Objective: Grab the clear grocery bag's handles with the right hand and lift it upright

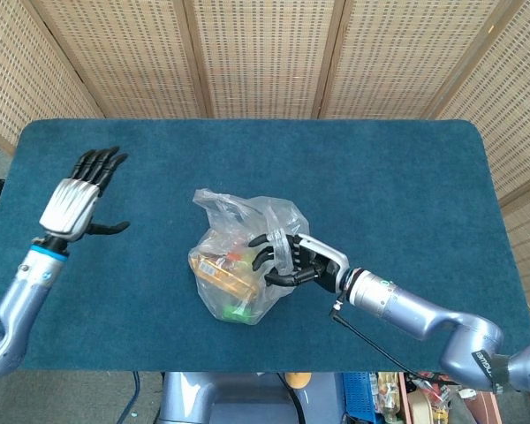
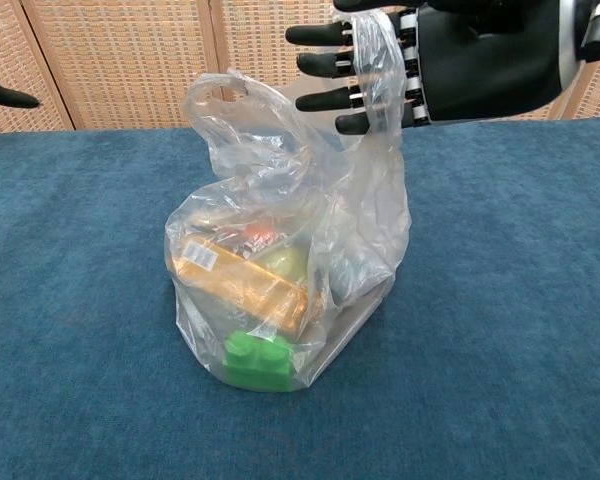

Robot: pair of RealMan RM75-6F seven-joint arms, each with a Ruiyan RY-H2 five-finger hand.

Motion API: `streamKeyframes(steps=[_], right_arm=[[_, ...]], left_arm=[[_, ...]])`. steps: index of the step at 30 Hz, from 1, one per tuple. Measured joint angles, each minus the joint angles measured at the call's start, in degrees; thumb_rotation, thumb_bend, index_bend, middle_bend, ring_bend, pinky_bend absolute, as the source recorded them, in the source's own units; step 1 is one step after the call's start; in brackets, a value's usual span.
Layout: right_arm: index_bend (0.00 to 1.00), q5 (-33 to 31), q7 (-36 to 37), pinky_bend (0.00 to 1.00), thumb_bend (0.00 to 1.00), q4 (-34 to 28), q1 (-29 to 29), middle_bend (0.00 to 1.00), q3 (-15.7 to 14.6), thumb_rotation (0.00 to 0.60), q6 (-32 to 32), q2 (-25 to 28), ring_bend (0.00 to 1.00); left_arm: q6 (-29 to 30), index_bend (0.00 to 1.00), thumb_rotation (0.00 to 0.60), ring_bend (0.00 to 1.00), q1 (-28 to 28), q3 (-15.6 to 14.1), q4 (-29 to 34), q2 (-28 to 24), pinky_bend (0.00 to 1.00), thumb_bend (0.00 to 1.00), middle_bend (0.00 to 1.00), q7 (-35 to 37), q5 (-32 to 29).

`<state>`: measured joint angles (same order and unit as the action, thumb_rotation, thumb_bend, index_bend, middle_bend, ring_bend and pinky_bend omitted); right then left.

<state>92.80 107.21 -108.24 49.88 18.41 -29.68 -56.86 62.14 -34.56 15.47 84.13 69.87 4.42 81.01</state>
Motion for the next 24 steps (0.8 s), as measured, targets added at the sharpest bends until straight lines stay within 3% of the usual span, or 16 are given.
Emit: streamKeyframes(steps=[6, 12, 20, 24], right_arm=[[0.27, 2.4, 3.5, 0.44, 0.34, 1.2, 2.0, 0.45, -2.9, 0.6, -2.2, 1.0, 0.28], [0.27, 3.6, 5.8, 0.44, 0.34, 3.1, 4.3, 0.45, -5.7, 0.6, -3.6, 0.8, 0.28], [0.27, 4.1, 7.7, 0.44, 0.34, 5.8, 7.2, 0.45, -8.9, 0.6, -4.6, -0.9, 0.28], [0.27, 4.2, 8.1, 0.44, 0.34, 6.3, 8.1, 0.45, -10.1, 0.6, -5.4, -1.3, 0.28]], left_arm=[[-5.9, 0.17, 0.6, 0.0, -7.2, 1.0, -6.5, 8.6, 0.0, 0.17, 0.0, 0.0, -0.6], [-7.3, 0.25, 0.6, 0.0, -11.2, 2.1, -10.8, 15.4, 0.0, 0.22, 0.0, -0.8, -2.3], [-7.2, 0.37, 0.6, 0.0, -15.5, 3.8, -15.8, 20.9, 0.0, 0.24, 0.0, -3.1, -4.5], [-7.4, 0.41, 0.6, 0.0, -17.2, 4.5, -17.5, 22.5, 0.0, 0.3, 0.0, -4.3, -5.4]])
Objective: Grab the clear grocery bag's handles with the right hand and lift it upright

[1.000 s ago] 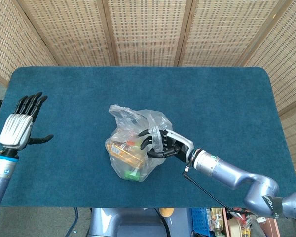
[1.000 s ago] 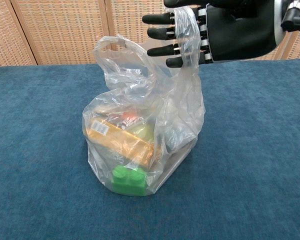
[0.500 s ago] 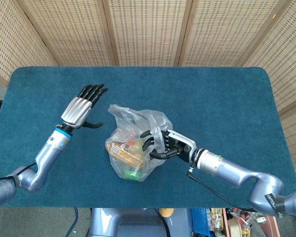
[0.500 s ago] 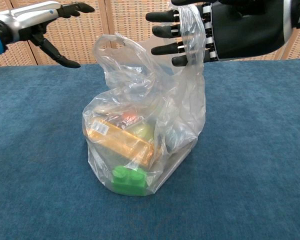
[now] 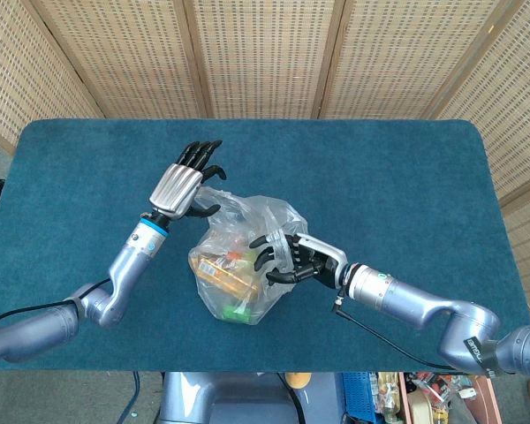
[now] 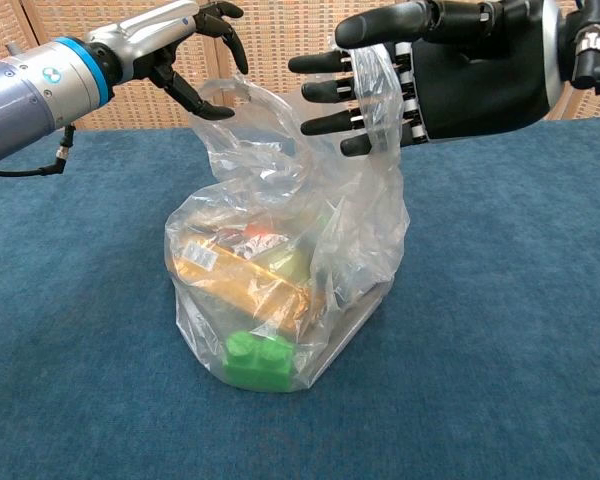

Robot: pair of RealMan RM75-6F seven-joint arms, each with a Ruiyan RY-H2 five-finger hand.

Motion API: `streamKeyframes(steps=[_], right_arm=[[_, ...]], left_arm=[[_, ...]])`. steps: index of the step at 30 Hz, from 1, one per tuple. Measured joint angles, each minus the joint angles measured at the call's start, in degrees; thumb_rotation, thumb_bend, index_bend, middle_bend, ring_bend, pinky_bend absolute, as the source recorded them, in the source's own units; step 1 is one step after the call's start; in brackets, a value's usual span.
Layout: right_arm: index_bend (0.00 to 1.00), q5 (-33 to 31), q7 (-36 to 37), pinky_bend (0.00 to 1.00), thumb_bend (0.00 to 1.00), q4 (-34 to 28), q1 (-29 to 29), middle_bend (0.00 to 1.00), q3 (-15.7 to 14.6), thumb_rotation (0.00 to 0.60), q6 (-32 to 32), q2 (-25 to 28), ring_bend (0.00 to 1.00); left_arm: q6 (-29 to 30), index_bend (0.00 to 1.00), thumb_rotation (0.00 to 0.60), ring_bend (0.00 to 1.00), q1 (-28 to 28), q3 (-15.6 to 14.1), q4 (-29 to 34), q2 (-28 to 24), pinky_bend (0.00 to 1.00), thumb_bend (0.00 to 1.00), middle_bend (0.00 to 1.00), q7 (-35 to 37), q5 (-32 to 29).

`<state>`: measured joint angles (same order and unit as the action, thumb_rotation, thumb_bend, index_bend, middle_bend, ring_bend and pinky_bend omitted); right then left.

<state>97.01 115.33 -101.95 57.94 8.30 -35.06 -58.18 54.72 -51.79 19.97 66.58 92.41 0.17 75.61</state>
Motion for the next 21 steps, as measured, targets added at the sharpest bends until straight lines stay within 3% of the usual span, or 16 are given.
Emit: streamKeyframes(steps=[7, 13, 21], right_arm=[[0.27, -0.2, 0.8, 0.44, 0.35, 0.5, 1.5, 0.45, -1.6, 0.6, -1.9, 0.3, 0.28], [0.27, -0.3, 1.4, 0.44, 0.34, 0.2, 2.3, 0.45, -2.7, 0.6, -2.9, 1.2, 0.28], [0.27, -0.4, 2.3, 0.44, 0.34, 0.4, 2.9, 0.45, -4.0, 0.6, -4.2, 2.0, 0.28]], left_arm=[[-0.9, 0.47, 0.6, 0.0, -2.6, 0.4, -3.4, 3.0, 0.0, 0.39, 0.0, -2.8, -1.9], [-1.0, 0.6, 0.6, 0.0, -3.9, 0.5, -5.4, 5.3, 0.0, 0.42, 0.0, -4.7, -3.4], [4.3, 0.62, 0.6, 0.0, -3.2, 0.6, -5.3, 5.8, 0.0, 0.44, 0.0, 0.2, -1.3]])
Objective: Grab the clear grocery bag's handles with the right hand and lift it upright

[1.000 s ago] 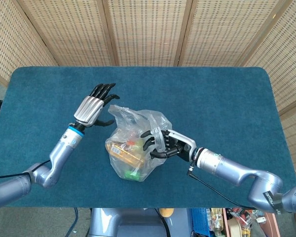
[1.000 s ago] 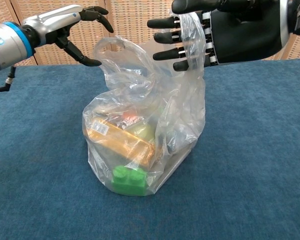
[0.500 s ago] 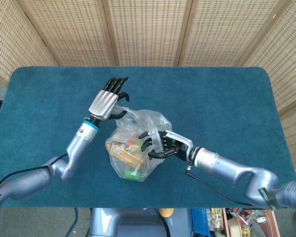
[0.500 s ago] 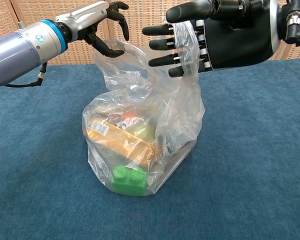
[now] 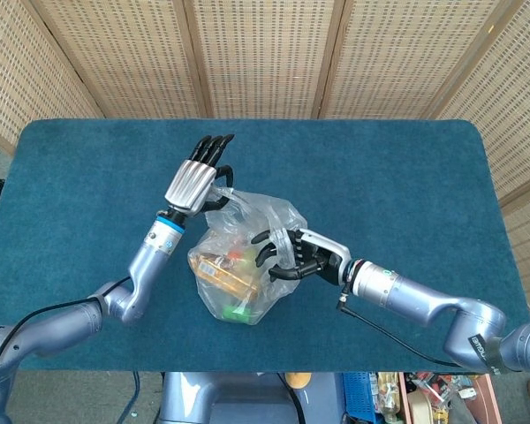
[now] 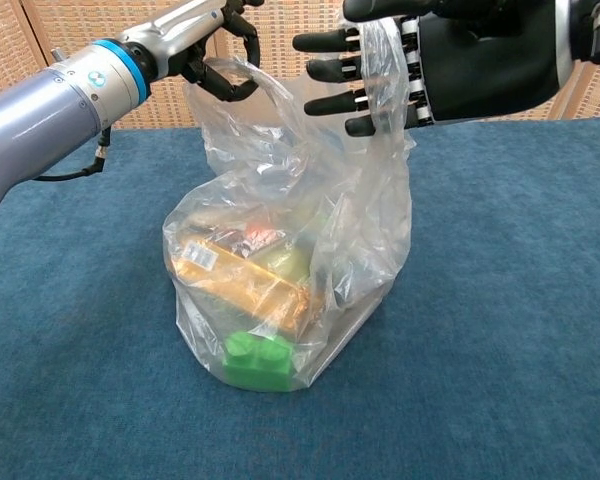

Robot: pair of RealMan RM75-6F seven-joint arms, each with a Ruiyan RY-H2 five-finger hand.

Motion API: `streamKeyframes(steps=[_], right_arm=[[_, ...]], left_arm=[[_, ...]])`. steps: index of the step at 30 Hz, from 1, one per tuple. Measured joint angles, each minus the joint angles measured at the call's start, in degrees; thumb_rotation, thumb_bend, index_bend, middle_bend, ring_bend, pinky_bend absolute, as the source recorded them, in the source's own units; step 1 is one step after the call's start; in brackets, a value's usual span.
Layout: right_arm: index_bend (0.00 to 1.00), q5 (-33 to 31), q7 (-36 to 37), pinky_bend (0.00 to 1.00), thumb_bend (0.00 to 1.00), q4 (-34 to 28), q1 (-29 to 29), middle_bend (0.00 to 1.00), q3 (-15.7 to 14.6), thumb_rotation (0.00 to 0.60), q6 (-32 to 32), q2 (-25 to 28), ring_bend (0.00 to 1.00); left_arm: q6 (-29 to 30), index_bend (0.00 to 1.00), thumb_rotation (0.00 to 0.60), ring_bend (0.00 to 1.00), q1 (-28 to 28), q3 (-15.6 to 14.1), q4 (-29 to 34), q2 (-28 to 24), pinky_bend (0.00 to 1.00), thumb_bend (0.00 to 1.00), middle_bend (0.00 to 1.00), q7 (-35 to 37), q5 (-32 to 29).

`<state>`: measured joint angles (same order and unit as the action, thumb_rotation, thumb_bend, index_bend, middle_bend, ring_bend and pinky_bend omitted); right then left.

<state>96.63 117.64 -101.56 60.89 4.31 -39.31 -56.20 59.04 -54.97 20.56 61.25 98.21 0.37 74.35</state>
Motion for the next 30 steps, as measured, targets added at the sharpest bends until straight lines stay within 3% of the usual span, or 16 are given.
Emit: streamKeyframes(steps=[9, 15, 18, 20, 22, 30], right_arm=[[0.28, -0.4, 0.0, 0.44, 0.34, -0.1, 0.5, 0.45, -1.2, 0.6, -1.1, 0.5, 0.28], [0.28, -0.7, -0.2, 0.44, 0.35, -0.1, 0.7, 0.45, -2.0, 0.6, -1.5, 0.6, 0.28], [0.28, -0.7, -0.3, 0.44, 0.34, 0.0, 0.9, 0.45, -2.3, 0.6, -1.7, 0.6, 0.28], [0.28, -0.8, -0.3, 0.44, 0.34, 0.1, 1.0, 0.45, -2.5, 0.6, -1.8, 0.6, 0.28], [0.28, -0.9, -0.3, 0.44, 0.34, 0.2, 1.1, 0.45, -2.7, 0.6, -1.8, 0.6, 0.28], [0.28, -1.8, -0.4, 0.44, 0.35, 0.9, 1.1, 0.45, -3.1, 0.6, -2.0, 0.3, 0.28]], left_arm=[[7.4, 0.62, 0.6, 0.0, 1.0, 0.1, -1.7, 0.4, 0.0, 0.43, 0.0, 8.4, 4.0], [10.6, 0.56, 0.6, 0.0, 1.2, 0.4, -3.1, 1.5, 0.0, 0.41, 0.0, 12.4, 5.2], [13.4, 0.41, 0.6, 0.0, 1.2, 0.7, -4.9, 2.7, 0.0, 0.41, 0.0, 15.6, 6.0], [15.1, 0.18, 0.6, 0.0, 1.1, 0.9, -6.1, 3.4, 0.0, 0.4, 0.0, 17.6, 6.6], [16.5, 0.04, 0.6, 0.0, 1.0, 1.1, -7.4, 4.0, 0.0, 0.39, 0.0, 19.5, 7.2], [16.4, 0.0, 0.6, 0.0, 0.9, 0.9, -5.6, 2.1, 0.0, 0.31, 0.0, 19.7, 7.7]])
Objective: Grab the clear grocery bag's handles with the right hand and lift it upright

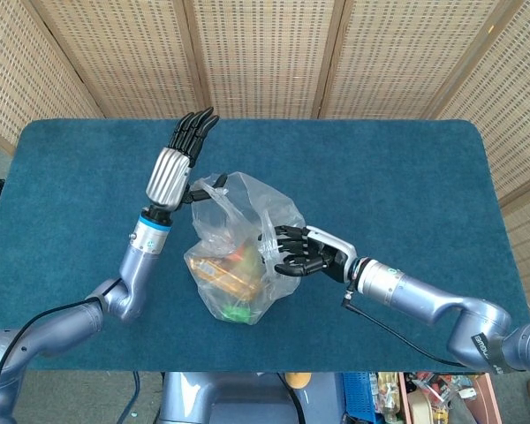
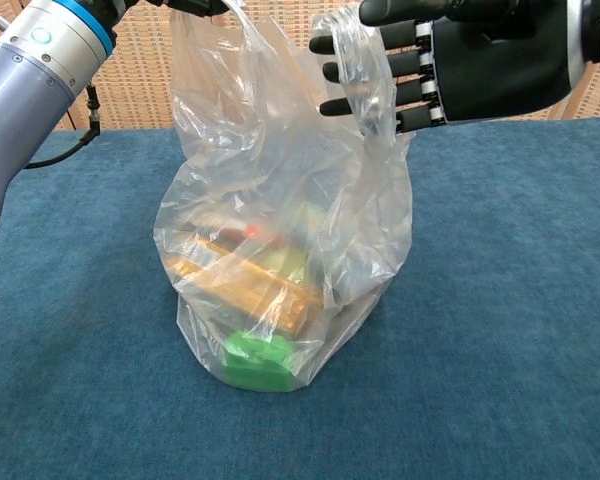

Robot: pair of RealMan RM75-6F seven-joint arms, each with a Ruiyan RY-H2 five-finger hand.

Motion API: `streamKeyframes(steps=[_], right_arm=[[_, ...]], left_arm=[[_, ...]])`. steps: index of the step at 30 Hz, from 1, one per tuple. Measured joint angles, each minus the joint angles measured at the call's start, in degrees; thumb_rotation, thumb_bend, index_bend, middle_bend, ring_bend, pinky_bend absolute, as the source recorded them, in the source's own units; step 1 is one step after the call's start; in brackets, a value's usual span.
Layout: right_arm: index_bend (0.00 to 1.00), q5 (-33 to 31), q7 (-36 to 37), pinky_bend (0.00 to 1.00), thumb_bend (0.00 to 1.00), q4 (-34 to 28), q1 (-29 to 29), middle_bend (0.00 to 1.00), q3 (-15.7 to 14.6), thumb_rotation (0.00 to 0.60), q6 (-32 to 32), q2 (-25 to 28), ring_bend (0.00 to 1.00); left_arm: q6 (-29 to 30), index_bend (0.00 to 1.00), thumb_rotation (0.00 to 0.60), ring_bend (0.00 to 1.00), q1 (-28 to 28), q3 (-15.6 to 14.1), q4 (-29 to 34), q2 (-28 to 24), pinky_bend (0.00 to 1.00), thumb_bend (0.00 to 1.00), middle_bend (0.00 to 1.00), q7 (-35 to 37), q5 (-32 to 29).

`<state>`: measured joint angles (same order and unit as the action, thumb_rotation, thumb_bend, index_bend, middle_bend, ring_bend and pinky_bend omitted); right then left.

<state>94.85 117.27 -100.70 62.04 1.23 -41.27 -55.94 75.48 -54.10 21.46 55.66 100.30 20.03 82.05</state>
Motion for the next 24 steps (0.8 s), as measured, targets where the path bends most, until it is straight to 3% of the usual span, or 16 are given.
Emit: streamKeyframes(steps=[9, 21, 24], right_arm=[[0.28, -3.1, -0.3, 0.44, 0.35, 0.9, -0.1, 0.45, 0.9, 0.6, 0.3, -0.3, 0.28], [0.28, -9.9, -2.5, 0.44, 0.35, 1.3, -0.7, 0.44, 4.7, 0.6, 2.5, -2.4, 0.26], [0.28, -11.4, -3.3, 0.37, 0.35, 0.9, -0.8, 0.42, 5.8, 0.6, 3.1, -2.9, 0.25]], left_arm=[[2.6, 0.0, 0.6, 0.0, 0.4, -0.7, 2.9, -2.8, 0.0, 0.26, 0.0, 0.9, 2.7], [3.0, 0.0, 0.6, 0.0, -0.7, -1.8, 5.5, -5.1, 0.0, 0.26, 0.0, -2.3, 5.0], [2.4, 0.0, 0.6, 0.0, -1.2, -1.7, 6.5, -5.5, 0.0, 0.26, 0.0, -3.6, 4.7]])
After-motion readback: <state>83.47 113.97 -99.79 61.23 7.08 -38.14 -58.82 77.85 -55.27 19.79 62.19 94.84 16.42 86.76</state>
